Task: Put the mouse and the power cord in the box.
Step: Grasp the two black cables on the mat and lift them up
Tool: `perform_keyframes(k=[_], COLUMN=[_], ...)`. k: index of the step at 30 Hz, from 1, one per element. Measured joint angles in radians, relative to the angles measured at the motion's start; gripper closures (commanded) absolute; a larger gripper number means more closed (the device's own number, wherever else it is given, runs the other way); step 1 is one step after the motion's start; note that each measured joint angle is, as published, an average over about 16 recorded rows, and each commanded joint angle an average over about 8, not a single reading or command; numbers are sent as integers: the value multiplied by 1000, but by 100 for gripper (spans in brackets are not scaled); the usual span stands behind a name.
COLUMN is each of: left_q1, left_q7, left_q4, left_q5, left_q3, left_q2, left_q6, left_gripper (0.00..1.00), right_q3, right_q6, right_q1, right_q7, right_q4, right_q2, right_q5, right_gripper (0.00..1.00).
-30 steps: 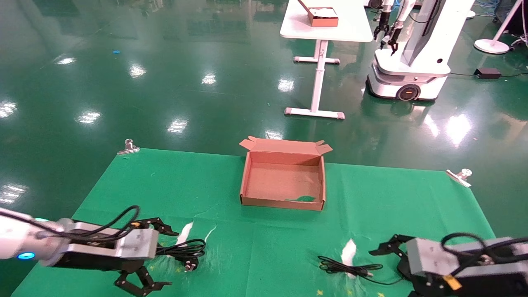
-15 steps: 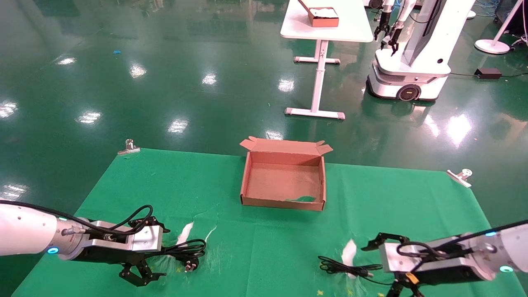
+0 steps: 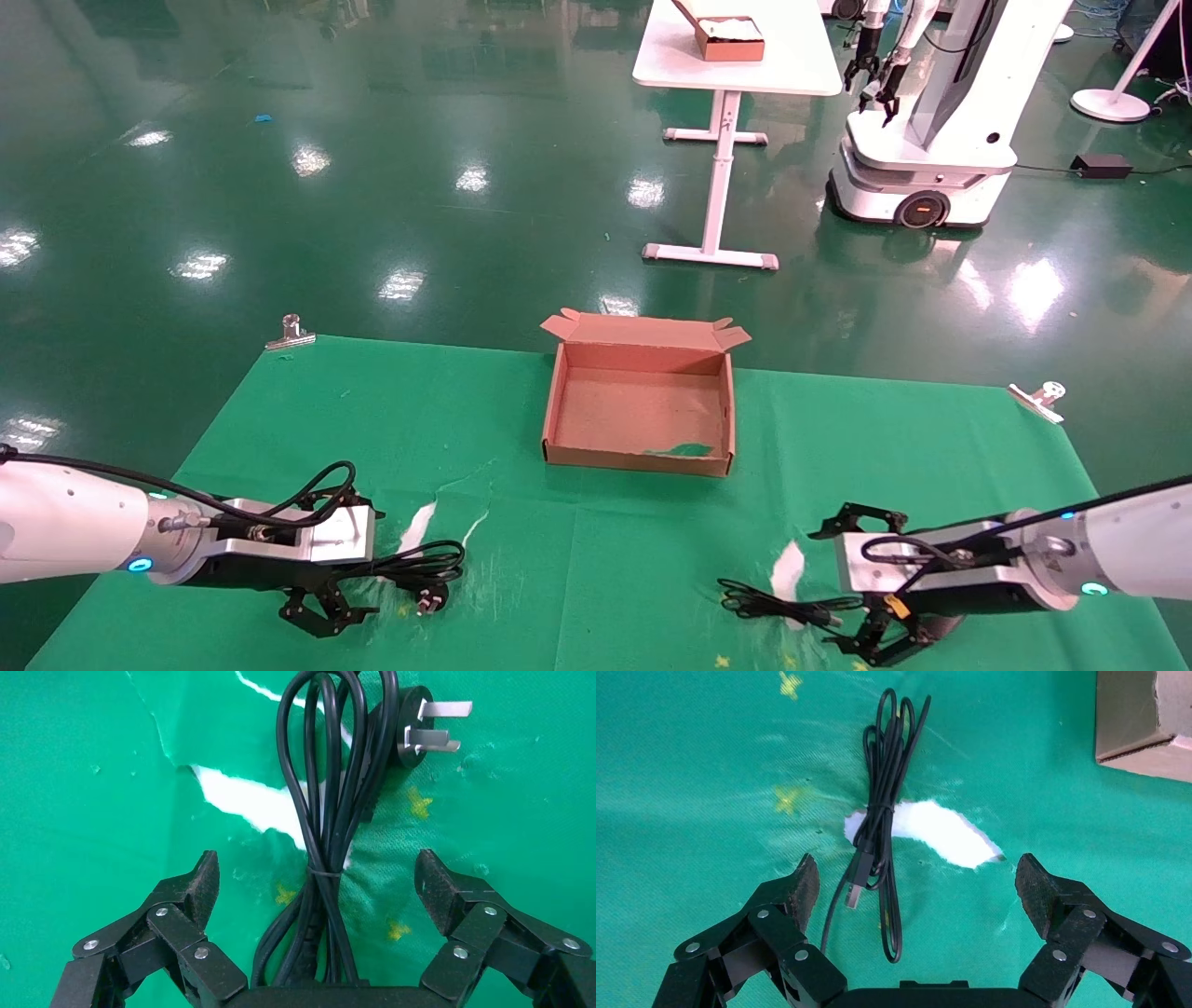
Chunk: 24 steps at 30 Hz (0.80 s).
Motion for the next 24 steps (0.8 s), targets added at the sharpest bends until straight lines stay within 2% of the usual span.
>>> perform_keyframes(k=[2, 4, 5, 7, 8, 9, 12, 13, 14, 16, 24], left_q1=[-1, -2, -3, -4, -4, -4, -4, -4, -4, -3, -3], left_q7=[14, 27, 34, 48, 54, 60, 76, 80, 84, 89, 90], left_q4=[8, 14, 17, 22, 24, 26, 29, 29, 29, 30, 30], left_q5=[-3, -6, -8, -11, -13, -15, -20, -21, -23, -25, -27], left_q3=[-2, -4, -5, -8, -9, -10, -14, -15, -16, -17, -18], left_q2=[1, 1, 1, 0, -1, -2, -4, -5, -5, -7, -8], left_q6=[-2, -3, -4, -3, -3, -2, 0, 1, 2, 4, 5], left_gripper=[0, 0, 4, 21, 33, 46, 83, 92, 96, 100, 100], right_q3=[-1, -1, -1, -2, -2, -2, -3, -3, -3, -3, -3], right_q6=[9, 16, 20, 26, 28, 31, 36, 37, 38, 39, 39], right_q1=[1, 2, 2, 3, 3, 3, 4, 4, 4, 5, 5], right_q7=[-6, -11, -12, -15, -16, -16, -18, -18, -18, -18, -18], right_q4=[-10, -18, -22, -28, -31, -34, -39, -40, -41, -43, -42], right_q2=[-5, -9, -11, -15, -16, -17, -20, -20, -21, -21, -21], right_q5=[-1, -2, -2, -3, -4, -4, -5, -5, -5, -6, -6], right_gripper=[22, 47, 59, 84, 94, 98, 100, 100, 100, 100, 100])
